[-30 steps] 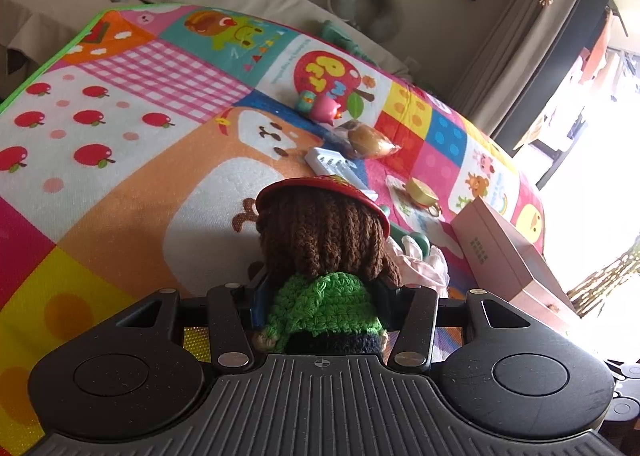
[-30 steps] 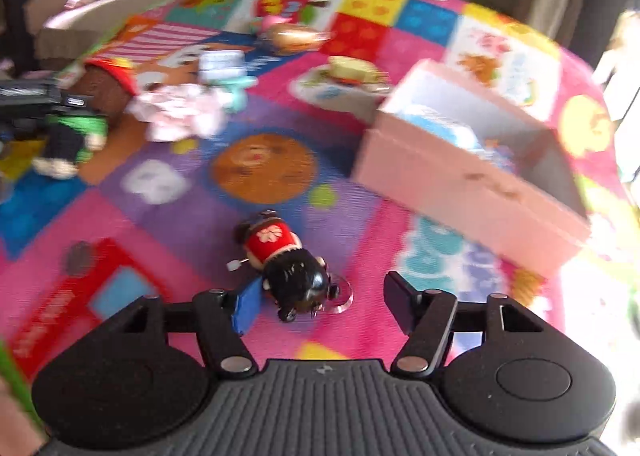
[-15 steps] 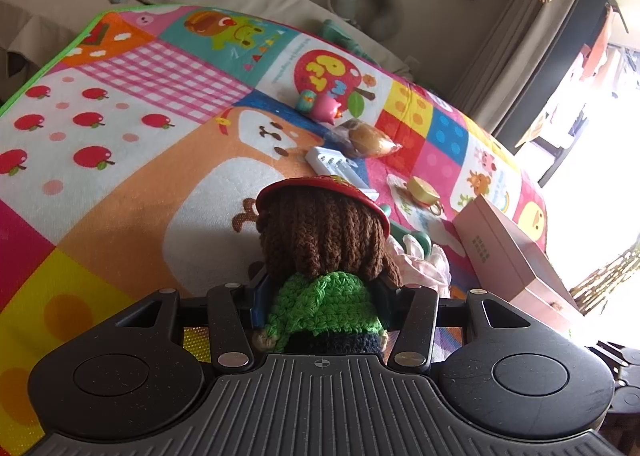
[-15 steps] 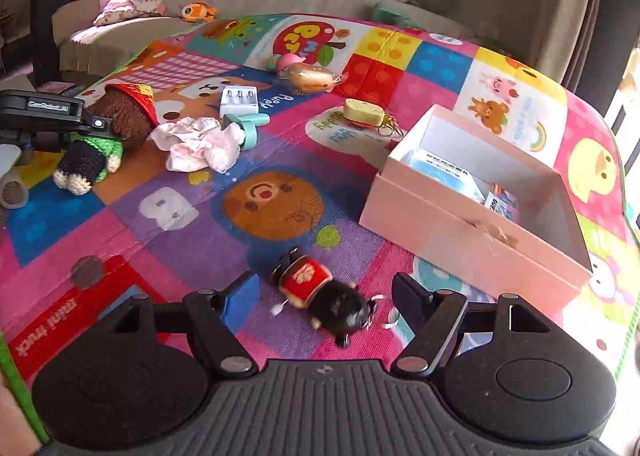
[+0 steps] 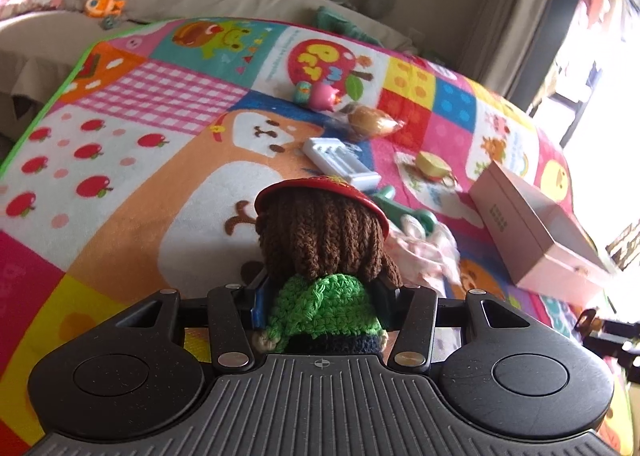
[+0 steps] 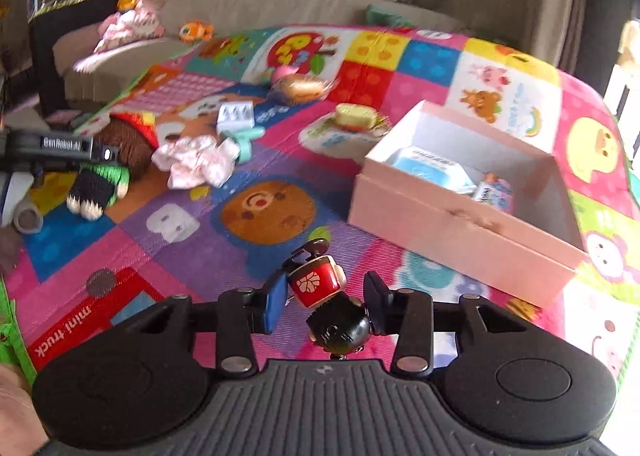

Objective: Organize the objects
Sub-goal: 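Carry the knitted doll into the pink box and open the left gripper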

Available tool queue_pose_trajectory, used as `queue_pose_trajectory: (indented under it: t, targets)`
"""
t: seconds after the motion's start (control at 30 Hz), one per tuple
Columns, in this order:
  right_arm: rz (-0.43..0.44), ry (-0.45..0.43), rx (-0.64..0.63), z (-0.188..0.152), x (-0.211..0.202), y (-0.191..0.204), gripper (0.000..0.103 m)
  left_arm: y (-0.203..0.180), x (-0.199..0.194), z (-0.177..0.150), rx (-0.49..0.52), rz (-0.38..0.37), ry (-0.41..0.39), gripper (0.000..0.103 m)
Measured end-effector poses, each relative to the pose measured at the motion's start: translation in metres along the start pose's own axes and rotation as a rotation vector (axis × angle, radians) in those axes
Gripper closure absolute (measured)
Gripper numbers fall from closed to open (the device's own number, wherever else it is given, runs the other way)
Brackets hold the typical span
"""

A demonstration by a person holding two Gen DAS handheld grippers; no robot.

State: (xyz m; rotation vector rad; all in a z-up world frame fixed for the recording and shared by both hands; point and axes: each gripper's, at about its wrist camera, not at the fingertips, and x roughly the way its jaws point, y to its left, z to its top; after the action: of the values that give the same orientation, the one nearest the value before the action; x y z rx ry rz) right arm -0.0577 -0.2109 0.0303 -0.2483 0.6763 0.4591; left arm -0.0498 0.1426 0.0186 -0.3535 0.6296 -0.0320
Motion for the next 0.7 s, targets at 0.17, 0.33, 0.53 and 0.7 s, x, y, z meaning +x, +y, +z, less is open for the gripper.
queue_pose_trajectory:
  t: [0.17, 0.33, 0.53, 0.7]
  targets:
    - [-0.017, -0.082, 0.123, -0.010, -0.036, -0.033, 0.062, -0.054, -0.030, 0.019, 0.112, -0.109, -0.039, 0.050]
    - [-0.031, -0.179, 0.223, -0.025, -0.066, -0.058, 0.062, -0.150, -0.026, 0.070, 0.204, -0.341, -0.055, 0.050]
    - [-0.062, -0.247, 0.320, -0.044, -0.080, -0.074, 0.062, -0.267, 0.077, 0.096, 0.118, -0.524, 0.115, 0.050]
    - [-0.102, -0.245, 0.360, -0.057, -0.085, -0.084, 0.062, -0.317, 0.175, 0.065, 0.023, -0.430, 0.265, 0.050]
